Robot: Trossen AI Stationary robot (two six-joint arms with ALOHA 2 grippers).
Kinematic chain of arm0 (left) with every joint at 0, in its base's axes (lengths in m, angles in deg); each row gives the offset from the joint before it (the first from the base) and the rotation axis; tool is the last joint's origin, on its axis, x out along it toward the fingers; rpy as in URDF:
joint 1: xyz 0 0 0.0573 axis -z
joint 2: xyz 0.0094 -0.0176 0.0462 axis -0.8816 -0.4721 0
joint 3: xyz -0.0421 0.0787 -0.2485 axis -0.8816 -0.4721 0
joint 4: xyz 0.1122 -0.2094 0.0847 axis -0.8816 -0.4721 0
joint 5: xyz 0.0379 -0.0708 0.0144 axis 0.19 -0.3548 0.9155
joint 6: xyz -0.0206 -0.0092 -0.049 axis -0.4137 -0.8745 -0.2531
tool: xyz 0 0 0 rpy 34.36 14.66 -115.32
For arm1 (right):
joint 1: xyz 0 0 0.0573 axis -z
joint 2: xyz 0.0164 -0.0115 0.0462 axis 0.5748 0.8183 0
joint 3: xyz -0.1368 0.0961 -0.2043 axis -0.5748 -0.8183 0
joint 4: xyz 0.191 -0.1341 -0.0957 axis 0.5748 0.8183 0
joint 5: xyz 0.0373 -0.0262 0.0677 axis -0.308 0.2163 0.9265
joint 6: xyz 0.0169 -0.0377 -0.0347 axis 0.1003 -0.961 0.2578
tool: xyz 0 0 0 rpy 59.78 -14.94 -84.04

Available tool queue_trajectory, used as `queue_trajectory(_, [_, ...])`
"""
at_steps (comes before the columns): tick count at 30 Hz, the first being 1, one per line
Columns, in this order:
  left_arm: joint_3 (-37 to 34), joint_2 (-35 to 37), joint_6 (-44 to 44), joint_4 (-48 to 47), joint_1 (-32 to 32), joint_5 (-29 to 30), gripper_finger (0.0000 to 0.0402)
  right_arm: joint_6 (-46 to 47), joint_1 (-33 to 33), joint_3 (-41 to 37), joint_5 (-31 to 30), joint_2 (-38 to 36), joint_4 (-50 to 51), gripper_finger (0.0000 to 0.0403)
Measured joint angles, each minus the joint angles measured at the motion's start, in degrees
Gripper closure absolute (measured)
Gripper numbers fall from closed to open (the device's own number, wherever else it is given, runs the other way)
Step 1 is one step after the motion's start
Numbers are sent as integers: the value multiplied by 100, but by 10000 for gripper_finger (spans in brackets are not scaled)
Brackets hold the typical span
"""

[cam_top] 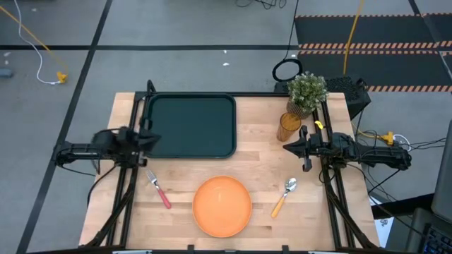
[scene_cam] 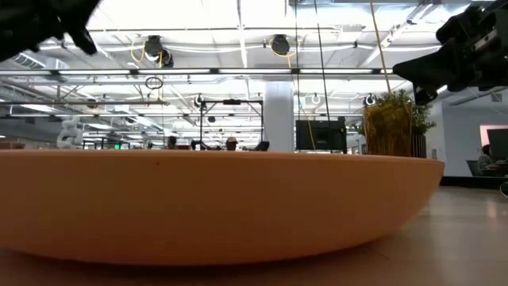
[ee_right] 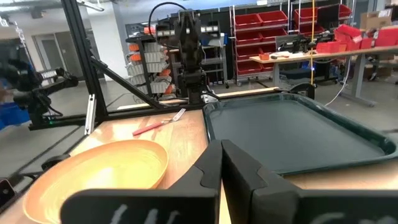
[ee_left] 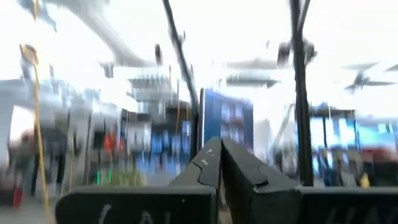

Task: Pick and place plate/cup/fork/spoon on tray
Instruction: Put the orange cup on the black tray

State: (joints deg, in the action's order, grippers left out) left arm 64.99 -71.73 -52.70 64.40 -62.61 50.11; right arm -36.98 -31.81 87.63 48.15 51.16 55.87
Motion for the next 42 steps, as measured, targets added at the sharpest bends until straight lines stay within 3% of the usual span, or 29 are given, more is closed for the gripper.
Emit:
queue_trajectory(4, [362,-1,292,227,0,0,385,-220,0,1,0,0,0,403])
queue_trajectory(11, [1738,-372,342,-839,0,0,385,-252,0,1,0,0,-73,403])
queue_trajectory(23, [4418,-1974,522,-2966,0,-4,385,-252,0,-1,0,-1,-1686,403])
queue_trajectory(29, [5384,-2808,488,-3958,4,-55,385,-252,0,-1,0,-2,-2434,403])
queue_trajectory(36, [5755,-3517,530,-5055,11,-55,385,-149,1,101,-19,-1,-2617,403])
queue_trajectory(42, [5756,-3940,654,-5329,11,-52,385,364,2,722,-747,88,-2037,403])
